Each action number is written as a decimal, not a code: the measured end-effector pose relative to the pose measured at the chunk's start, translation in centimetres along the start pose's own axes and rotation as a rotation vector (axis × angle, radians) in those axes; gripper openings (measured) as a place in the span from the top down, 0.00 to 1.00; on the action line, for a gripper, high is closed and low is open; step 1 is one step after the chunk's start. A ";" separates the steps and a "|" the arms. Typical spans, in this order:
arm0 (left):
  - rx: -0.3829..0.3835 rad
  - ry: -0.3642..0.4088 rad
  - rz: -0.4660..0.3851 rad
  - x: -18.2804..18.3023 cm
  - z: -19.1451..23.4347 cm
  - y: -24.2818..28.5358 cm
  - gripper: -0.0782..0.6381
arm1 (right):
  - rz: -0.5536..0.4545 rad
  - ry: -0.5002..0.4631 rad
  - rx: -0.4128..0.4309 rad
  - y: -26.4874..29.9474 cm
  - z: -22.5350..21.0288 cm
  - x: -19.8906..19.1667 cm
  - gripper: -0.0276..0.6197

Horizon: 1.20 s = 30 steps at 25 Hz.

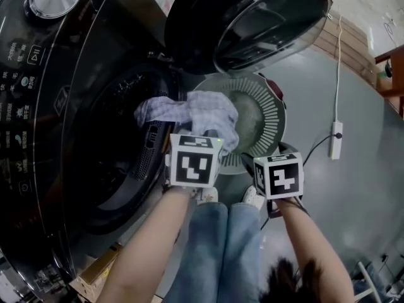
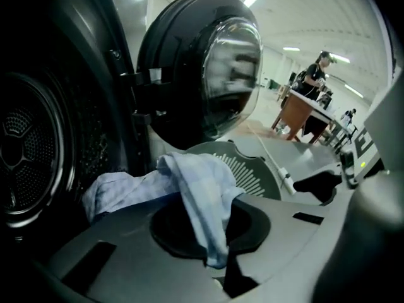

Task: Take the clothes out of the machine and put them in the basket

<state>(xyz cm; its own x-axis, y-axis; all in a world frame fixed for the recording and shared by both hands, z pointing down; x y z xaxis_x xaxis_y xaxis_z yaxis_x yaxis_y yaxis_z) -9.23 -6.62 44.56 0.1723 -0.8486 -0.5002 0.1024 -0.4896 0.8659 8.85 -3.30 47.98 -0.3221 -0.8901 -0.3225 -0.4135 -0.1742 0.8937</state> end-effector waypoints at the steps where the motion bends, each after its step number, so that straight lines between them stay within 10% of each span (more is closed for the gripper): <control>1: -0.042 -0.013 -0.012 0.3 -0.7 -0.1 0.86 | 0.001 0.003 -0.003 0.0 -0.1 -0.1 0.27; 5: -0.228 -0.022 -0.082 1.6 -3.5 -0.2 0.86 | 0.000 0.007 -0.015 -0.1 -0.6 -0.4 0.27; 11: -0.254 0.025 -0.057 2.2 -5.4 0.5 0.86 | -0.003 0.060 -0.038 -0.3 -1.8 -0.9 0.28; 14: -0.161 0.055 0.001 1.1 -5.0 1.5 0.84 | -0.004 0.071 -0.042 -0.4 -2.0 -1.0 0.28; 17: -0.082 0.077 0.050 -0.1 -4.2 2.4 0.41 | -0.005 0.074 -0.042 -0.4 -2.0 -1.0 0.28; 19: -0.042 0.069 0.048 -0.6 -3.6 2.5 0.31 | -0.004 0.073 -0.041 -0.3 -2.1 -1.0 0.28; 30: 0.210 0.183 0.059 -2.2 3.1 2.3 0.26 | 0.020 0.057 -0.037 0.1 -1.5 -1.7 0.28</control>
<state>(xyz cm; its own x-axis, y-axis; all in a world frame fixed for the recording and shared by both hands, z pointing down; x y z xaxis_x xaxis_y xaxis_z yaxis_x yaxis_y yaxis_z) -12.43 -6.48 47.64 0.3476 -0.8361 -0.4243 -0.1153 -0.4872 0.8656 10.68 -2.42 49.13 -0.2806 -0.9157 -0.2875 -0.3754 -0.1710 0.9110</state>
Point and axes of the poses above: the fingertips, and each gripper's own axes: y forward along the fingers, z to its left, x out of its top, the point moved 8 cm from there along -y, backward along the fingers, and after that the axes turned 6 degrees about x, right-handed, at the moved point
